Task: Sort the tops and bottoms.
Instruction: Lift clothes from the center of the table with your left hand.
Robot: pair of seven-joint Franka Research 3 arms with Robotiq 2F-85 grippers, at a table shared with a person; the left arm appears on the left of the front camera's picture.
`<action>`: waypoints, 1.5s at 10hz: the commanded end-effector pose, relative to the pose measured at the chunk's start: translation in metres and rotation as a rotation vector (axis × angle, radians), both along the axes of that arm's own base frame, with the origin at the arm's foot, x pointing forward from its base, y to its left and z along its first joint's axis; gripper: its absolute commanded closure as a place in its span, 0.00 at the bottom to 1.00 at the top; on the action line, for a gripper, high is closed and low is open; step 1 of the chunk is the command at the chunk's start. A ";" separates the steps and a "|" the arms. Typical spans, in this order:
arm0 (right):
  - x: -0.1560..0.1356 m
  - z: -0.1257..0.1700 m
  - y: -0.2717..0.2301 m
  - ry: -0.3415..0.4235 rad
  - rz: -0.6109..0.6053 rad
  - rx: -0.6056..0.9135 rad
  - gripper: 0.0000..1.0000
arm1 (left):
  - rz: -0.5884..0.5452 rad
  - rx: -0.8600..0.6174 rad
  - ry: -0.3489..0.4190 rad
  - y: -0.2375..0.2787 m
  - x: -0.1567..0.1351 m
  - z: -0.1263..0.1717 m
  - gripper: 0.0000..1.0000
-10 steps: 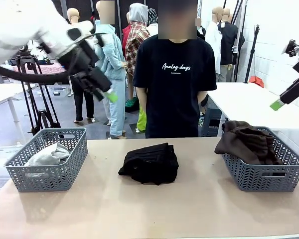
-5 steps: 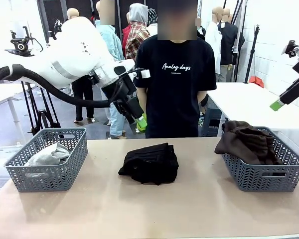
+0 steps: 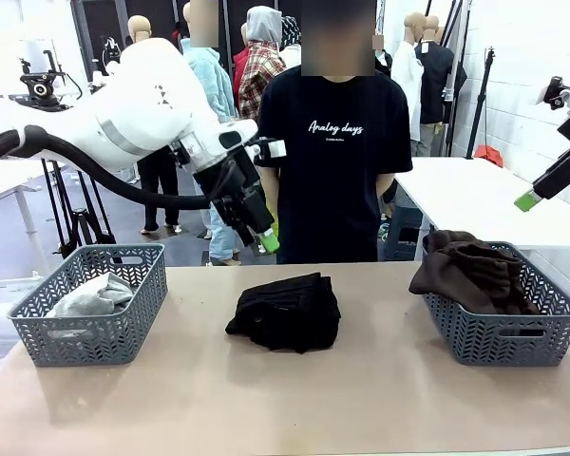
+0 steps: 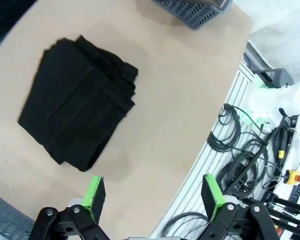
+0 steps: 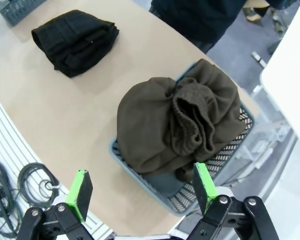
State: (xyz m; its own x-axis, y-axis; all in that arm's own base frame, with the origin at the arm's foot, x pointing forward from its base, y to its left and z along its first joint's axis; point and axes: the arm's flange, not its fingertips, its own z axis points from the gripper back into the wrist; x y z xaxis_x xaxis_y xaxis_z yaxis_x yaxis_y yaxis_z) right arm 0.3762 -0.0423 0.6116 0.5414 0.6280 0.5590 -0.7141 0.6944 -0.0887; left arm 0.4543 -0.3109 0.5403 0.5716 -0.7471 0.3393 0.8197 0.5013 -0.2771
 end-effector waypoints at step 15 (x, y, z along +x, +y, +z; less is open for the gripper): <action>0.002 0.001 0.000 0.008 -0.001 0.010 0.00 | 0.437 0.273 -0.228 -0.116 0.086 -0.096 0.00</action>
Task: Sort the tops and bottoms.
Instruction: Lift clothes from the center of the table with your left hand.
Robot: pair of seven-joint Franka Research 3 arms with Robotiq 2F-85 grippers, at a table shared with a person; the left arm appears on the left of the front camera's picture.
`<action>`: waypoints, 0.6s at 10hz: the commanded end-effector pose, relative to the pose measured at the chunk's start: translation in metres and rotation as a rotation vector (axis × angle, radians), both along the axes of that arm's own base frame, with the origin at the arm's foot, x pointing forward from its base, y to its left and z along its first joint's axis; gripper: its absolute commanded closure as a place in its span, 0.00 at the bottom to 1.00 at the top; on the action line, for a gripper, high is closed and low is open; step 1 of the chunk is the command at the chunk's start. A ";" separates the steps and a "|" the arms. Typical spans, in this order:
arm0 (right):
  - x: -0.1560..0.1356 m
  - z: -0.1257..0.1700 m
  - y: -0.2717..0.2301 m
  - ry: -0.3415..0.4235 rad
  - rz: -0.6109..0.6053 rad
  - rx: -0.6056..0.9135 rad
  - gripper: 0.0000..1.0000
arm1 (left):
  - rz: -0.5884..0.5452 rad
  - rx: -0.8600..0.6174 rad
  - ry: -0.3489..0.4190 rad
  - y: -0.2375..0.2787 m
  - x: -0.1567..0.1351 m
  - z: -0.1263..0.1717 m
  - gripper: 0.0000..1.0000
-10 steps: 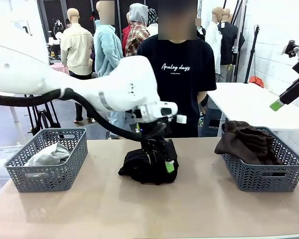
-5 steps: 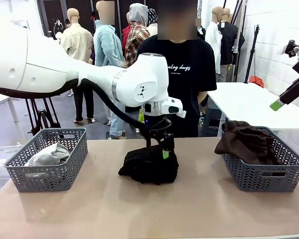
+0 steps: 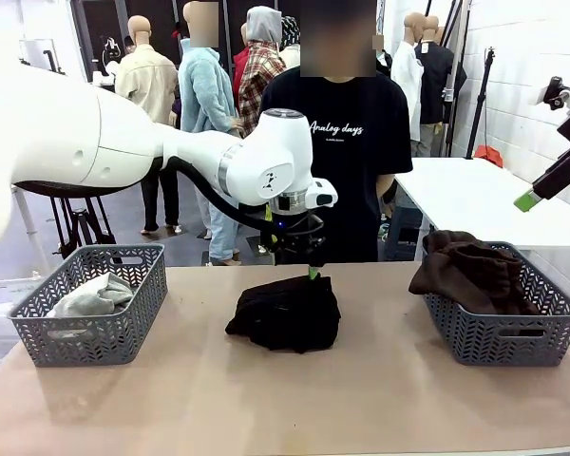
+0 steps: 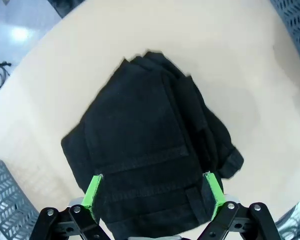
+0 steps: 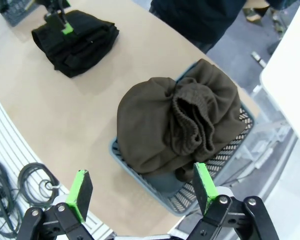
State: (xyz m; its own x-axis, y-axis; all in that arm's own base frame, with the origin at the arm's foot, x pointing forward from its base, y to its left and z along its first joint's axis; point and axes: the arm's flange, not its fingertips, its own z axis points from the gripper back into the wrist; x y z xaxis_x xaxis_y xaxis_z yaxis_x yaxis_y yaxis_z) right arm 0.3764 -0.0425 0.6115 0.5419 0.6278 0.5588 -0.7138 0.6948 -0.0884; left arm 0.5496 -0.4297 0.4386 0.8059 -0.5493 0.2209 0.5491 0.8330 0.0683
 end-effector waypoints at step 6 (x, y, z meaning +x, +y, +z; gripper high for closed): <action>0.002 0.001 0.001 0.008 0.000 0.010 0.00 | 0.212 0.117 -0.106 -0.020 0.019 0.003 0.00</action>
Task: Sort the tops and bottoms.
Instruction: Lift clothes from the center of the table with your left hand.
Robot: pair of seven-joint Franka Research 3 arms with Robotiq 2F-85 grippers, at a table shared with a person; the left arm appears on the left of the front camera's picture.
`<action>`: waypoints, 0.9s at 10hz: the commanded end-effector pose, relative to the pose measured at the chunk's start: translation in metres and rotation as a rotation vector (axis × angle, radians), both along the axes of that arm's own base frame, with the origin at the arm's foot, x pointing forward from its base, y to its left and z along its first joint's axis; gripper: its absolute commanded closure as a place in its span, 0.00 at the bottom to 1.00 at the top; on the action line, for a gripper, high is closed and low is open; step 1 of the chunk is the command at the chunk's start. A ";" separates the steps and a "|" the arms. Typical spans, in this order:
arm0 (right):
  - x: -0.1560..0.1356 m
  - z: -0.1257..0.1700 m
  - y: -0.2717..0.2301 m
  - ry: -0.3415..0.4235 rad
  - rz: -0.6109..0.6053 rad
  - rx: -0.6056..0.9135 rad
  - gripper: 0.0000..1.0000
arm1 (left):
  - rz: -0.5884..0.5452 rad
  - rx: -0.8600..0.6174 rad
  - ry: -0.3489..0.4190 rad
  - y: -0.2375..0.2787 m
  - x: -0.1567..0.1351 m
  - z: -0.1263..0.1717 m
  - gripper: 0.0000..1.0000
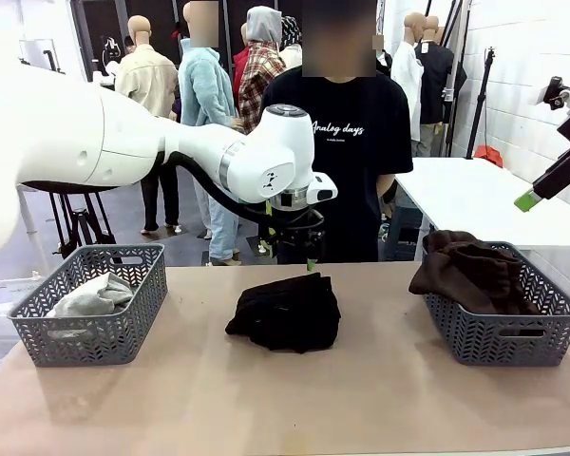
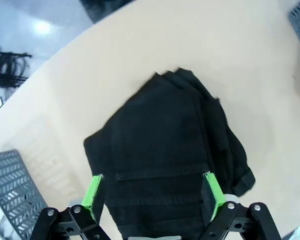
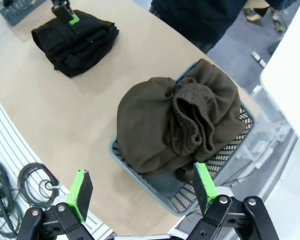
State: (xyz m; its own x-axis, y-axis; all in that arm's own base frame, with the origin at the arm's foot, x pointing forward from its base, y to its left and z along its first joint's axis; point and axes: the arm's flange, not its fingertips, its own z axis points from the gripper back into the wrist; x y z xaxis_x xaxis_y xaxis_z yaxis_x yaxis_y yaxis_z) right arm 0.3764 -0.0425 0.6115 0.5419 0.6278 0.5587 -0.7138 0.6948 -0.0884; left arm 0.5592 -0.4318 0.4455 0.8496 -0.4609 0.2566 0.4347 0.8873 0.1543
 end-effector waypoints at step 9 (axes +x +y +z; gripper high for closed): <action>0.002 0.001 0.001 0.008 0.000 0.010 0.00 | 0.267 -0.112 0.225 -0.007 0.008 -0.044 0.00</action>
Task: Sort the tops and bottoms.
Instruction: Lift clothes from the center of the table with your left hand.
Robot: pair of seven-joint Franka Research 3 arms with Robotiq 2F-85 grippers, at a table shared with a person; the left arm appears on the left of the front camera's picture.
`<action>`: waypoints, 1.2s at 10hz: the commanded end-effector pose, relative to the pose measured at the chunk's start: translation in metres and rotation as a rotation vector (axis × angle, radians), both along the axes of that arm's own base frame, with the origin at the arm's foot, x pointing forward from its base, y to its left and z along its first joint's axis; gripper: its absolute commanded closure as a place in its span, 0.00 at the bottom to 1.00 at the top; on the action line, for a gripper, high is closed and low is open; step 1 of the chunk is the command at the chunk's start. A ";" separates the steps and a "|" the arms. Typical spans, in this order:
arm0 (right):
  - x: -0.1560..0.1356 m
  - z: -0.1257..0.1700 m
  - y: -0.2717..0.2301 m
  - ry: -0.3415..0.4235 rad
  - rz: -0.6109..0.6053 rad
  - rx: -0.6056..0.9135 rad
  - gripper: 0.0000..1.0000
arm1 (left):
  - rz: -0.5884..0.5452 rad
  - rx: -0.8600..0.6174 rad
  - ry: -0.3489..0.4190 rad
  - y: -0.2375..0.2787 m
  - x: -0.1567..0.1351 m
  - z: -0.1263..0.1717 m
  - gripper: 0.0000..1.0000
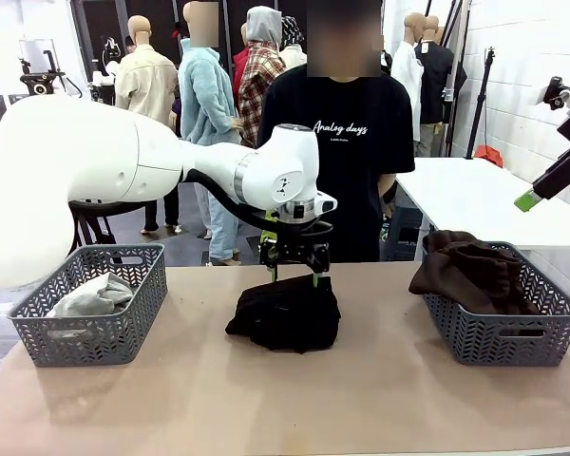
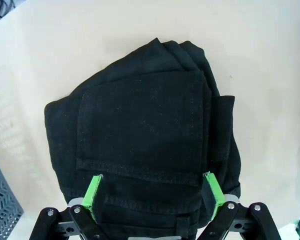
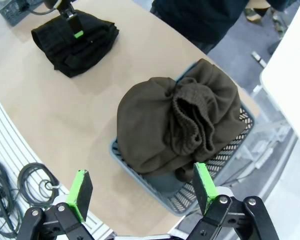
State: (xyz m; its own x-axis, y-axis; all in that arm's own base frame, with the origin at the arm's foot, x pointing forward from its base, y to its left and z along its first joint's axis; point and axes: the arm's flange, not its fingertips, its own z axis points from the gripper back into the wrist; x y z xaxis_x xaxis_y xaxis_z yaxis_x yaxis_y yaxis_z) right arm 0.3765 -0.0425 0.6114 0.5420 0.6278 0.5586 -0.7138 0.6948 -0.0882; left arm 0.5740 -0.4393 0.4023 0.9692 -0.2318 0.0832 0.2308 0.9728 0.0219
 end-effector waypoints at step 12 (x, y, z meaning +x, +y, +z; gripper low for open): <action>0.002 0.001 0.001 0.008 0.000 0.010 0.00 | 0.054 -0.031 0.098 0.000 -0.021 -0.036 0.96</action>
